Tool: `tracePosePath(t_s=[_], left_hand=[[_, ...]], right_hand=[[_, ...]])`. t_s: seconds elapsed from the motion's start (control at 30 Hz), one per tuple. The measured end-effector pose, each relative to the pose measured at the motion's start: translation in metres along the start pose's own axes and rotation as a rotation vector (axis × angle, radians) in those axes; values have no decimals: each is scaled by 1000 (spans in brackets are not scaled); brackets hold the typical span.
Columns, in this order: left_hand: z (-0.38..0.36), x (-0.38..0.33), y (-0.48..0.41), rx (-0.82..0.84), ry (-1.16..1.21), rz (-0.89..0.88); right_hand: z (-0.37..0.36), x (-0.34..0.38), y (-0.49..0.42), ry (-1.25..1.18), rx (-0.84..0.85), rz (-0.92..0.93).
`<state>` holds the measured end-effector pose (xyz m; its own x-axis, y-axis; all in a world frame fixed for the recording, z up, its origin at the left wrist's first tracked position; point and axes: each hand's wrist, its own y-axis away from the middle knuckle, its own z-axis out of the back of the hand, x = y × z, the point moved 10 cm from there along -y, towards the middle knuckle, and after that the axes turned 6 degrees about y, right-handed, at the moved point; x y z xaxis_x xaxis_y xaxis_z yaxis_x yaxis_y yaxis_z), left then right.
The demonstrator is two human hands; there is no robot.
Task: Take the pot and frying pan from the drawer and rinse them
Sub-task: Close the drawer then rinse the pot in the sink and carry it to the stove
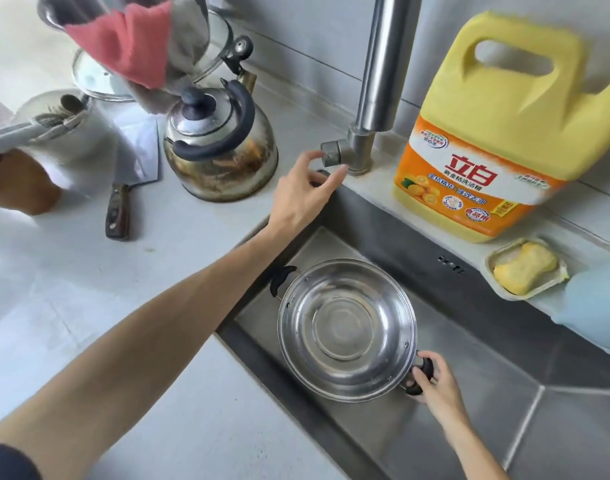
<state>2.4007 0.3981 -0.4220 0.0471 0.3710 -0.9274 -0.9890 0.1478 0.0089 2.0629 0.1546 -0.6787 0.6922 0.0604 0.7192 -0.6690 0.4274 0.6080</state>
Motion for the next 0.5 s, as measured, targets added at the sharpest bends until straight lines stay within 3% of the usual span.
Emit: tracePosePath(t_s=[0.33,0.5], left_hand=[[-8,-10,-50,-80,-142,-63],[-7,-9,-54,-73,-92,-54]], right_hand=[[2,-6,-3,7,-14,0],[2,-8,-3,6,-22,9]])
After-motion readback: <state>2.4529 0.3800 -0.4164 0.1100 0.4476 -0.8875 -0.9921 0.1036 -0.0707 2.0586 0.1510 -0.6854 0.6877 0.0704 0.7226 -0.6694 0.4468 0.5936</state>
